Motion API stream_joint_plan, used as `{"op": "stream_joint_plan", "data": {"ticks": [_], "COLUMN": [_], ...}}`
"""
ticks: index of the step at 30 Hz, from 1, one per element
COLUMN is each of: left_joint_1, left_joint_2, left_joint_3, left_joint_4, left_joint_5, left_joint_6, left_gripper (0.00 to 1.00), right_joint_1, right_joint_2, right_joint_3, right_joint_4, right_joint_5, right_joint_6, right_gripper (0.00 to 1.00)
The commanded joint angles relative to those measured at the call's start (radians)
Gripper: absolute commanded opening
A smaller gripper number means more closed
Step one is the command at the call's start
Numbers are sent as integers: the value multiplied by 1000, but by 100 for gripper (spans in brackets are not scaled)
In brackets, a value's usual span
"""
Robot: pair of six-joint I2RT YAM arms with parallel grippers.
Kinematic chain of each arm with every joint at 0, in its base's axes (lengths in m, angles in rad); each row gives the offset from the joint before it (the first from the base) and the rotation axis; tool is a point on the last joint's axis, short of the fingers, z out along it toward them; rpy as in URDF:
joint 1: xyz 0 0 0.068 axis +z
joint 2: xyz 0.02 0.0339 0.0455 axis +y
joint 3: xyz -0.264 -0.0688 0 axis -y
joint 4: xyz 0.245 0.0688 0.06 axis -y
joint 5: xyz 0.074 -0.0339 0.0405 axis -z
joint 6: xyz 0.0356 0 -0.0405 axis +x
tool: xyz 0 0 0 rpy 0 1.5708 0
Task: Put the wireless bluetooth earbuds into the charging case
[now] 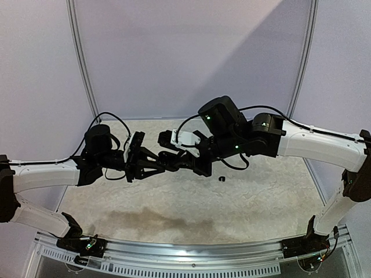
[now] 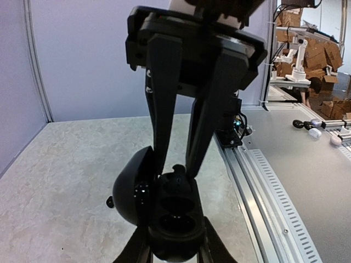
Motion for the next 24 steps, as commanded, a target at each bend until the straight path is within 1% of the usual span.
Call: {"op": "stream_joint_plan", "data": {"ticks": [1,4,9,15,18,22,24], "left_joint_1": [-16,-15,-15,-14,-14,-14,-14], "left_joint_2": [-3,-4,-4,-3,-3,-3,-1], "left_joint_3": [-6,-6,-8,-17,-17,-16,-16], "left_joint_4": [48,45,38,43,40,35,34], "left_joint_5": [14,16,-4,-40,-52,-65,-70], "left_joint_6": [-3,-4,-26,-99,-122,-126,-129], "left_gripper": [0,0,0,0,0,0,0], "right_joint_1": [2,2,2,-7,-32,-102,-144], "right_joint_2": [27,24,-1,-112,-172,-241,-258], "right_joint_3": [12,16,26,27,19,-45,-72], "right_joint_4": [-28,-30,-27,63,135,284,304], "right_joint_5": [32,39,43,37,13,-40,-38], "right_joint_6": [11,15,28,65,122,243,330], "right_gripper": [22,29,31,37,39,41,41]}}
